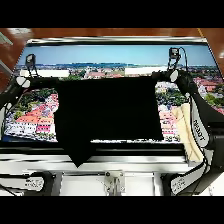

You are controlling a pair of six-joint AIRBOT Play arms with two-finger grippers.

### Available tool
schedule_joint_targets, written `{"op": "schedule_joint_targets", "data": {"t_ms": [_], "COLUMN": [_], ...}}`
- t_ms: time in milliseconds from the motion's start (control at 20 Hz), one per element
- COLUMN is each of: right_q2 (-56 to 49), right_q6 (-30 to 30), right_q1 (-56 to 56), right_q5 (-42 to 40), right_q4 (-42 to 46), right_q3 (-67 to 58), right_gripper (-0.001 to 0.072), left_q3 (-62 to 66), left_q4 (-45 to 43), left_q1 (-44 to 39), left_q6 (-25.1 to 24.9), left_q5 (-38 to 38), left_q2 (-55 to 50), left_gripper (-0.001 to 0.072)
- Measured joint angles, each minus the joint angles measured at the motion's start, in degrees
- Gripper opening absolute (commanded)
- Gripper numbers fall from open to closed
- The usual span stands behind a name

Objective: Fold the shirts.

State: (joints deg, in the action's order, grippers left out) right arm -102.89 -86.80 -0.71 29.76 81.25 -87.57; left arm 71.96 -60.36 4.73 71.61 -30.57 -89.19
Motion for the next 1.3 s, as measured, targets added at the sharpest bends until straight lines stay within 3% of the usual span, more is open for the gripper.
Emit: {"op": "schedule_joint_targets", "data": {"t_ms": [200, 500, 800, 850, 900, 950, 1000, 1300], "right_q2": [-0.3, -1.2, -2.1, -2.2, -2.2, -2.2, -2.1, 4.2], "right_q6": [-0.8, -1.1, -2.2, -2.6, -3.1, -3.2, -3.4, 1.2], "right_q1": [1.5, 2.5, 2.1, 2.1, 2.0, 2.0, 2.0, 5.3], "right_q5": [8.7, 31.5, 38.5, 38.8, 38.8, 39.0, 39.6, 48.3], "right_q4": [-0.1, -0.3, -3.1, -3.6, -3.9, -4.3, -4.6, -1.3], "right_q3": [0.0, 0.4, 0.5, 0.5, 0.5, 0.5, 0.5, -1.2], "right_gripper": [0.007, 0.007, 0.0071, 0.0112, 0.0268, 0.0472, 0.0563, 0.0573], "left_q3": [0.0, 0.0, 0.0, 0.0, 0.0, 0.0, 0.1, 2.4], "left_q4": [-1.4, -5.3, -8.3, -8.5, -8.7, -8.7, -8.6, -8.6], "left_q1": [0.3, 0.9, 0.9, 0.9, 0.9, 0.9, 0.9, 5.8], "left_q6": [0.0, 0.2, 5.9, 6.7, 7.6, 8.3, 9.0, 9.6], "left_q5": [-4.2, -18.7, -26.0, -26.7, -27.1, -27.7, -28.7, -43.3], "left_q2": [-1.8, -2.9, -3.3, -3.3, -3.3, -3.3, -3.3, -1.5], "left_gripper": [0.0037, 0.0036, 0.0038, 0.0065, 0.0222, 0.0424, 0.0517, 0.052]}}
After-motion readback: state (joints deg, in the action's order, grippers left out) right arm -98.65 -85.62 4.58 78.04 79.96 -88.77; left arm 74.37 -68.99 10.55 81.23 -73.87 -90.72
